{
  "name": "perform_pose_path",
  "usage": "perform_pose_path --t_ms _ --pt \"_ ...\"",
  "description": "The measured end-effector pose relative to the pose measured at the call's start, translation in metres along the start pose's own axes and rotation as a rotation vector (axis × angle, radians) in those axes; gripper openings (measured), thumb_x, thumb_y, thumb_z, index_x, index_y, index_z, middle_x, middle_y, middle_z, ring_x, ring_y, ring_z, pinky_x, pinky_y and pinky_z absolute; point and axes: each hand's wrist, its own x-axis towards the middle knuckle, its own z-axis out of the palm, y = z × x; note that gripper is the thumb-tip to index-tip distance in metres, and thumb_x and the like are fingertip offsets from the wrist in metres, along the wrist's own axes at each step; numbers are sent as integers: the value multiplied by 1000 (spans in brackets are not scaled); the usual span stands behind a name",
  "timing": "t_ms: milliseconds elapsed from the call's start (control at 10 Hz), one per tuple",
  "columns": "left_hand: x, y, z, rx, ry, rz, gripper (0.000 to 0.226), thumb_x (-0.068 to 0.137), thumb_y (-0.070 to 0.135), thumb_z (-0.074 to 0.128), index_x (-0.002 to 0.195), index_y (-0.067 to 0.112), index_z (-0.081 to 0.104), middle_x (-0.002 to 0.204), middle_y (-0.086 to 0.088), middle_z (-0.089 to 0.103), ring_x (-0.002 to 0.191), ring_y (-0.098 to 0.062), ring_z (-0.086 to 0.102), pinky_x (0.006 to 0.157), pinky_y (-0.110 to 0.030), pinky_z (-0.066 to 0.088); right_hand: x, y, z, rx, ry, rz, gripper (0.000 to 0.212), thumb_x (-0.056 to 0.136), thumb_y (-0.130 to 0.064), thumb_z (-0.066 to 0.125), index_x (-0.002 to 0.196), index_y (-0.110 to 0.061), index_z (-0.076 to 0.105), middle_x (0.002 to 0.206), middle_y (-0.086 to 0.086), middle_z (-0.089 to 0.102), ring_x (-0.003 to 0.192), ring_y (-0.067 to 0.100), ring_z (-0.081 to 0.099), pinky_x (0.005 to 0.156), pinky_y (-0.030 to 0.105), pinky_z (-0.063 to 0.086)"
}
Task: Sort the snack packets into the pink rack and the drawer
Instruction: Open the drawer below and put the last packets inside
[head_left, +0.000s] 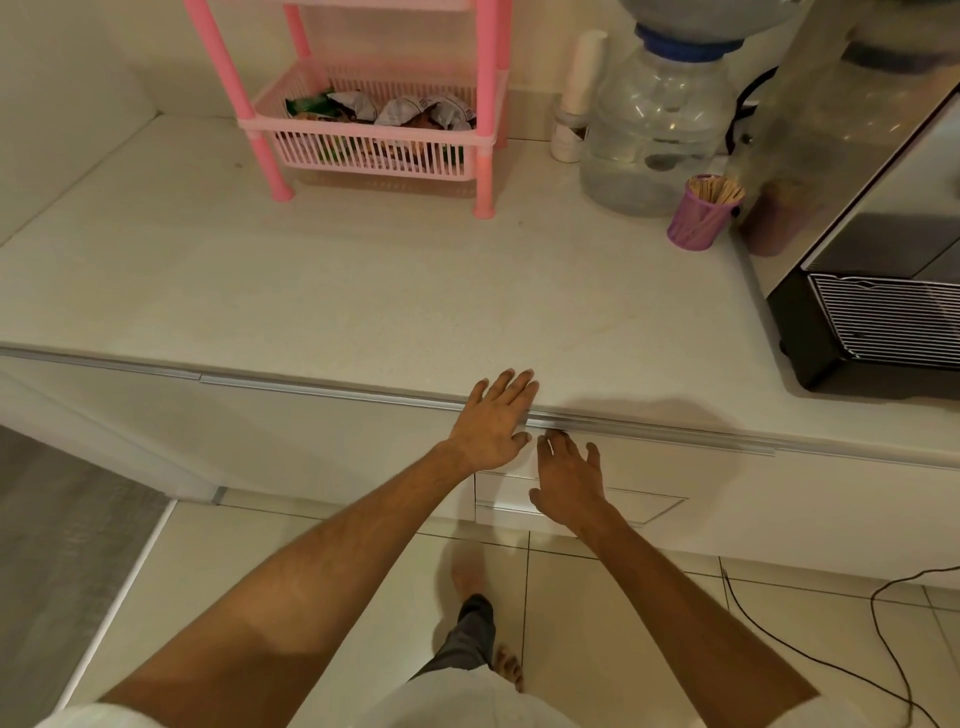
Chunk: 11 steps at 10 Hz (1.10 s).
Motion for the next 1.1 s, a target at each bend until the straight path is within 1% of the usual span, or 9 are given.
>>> perform_pose_path --t_ms 300,400,500,600,700,800,900,1000,1100 --pt "-1 -1 3 20 20 3 69 98 35 44 153 15 8 161 -2 -1 148 -23 -2 118 -43 2 12 9 -3 -4 40 -20 74 85 -38 59 145 -9 26 152 8 28 142 20 24 114 54 13" --pt "-1 -2 5 13 28 9 64 100 35 39 153 14 9 161 -2 0 148 -23 0 118 -45 4 16 9 -2 -9 64 -10 70 86 -37 58 143 -10 29 151 8 32 140 20 28 114 54 14" --pt "0 -3 6 5 26 9 61 101 36 35 152 15 10 161 -2 1 148 -22 0 118 -46 5 16 9 -1 9 42 -7 73 86 -38 58 145 -10 26 153 9 28 142 20 25 115 53 14" --pt "1 -3 4 -30 4 -4 59 102 37 29 153 16 8 161 0 0 148 -20 -2 118 -44 1 13 10 -6 58 -45 -40 84 84 -42 59 150 -12 16 158 9 15 145 22 16 115 52 13" --pt "0 -4 0 -66 -17 7 58 103 39 25 153 16 7 161 0 -2 148 -19 -4 118 -43 -1 8 14 -11 72 -90 -64 87 83 -43 60 150 -13 13 160 7 7 146 22 12 116 52 12" --pt "0 -9 -11 -113 -50 24 59 103 41 21 153 15 5 161 0 -2 148 -20 -4 119 -43 1 0 29 -29 62 -151 -115 85 85 -43 58 151 -14 13 161 6 4 146 22 15 117 46 16" --pt "2 -16 -25 -109 -40 -12 60 103 43 18 153 15 4 161 0 -3 148 -20 -5 118 -44 1 -2 40 -52 98 -215 -135 80 88 -43 56 150 -13 17 159 6 15 142 24 25 115 40 24" --pt "13 -37 -62 -19 4 -92 61 102 45 16 153 16 1 161 3 -6 147 -17 -7 118 -45 1 1 55 -97 98 -256 -152 53 89 -39 56 133 -12 47 138 10 50 122 28 49 99 37 41" --pt "22 -52 -102 7 114 -142 61 102 45 16 153 16 0 161 2 -6 147 -16 -7 118 -45 1 8 66 -135 124 -236 -149 33 88 -37 57 110 -12 60 113 8 62 101 26 56 85 35 44"
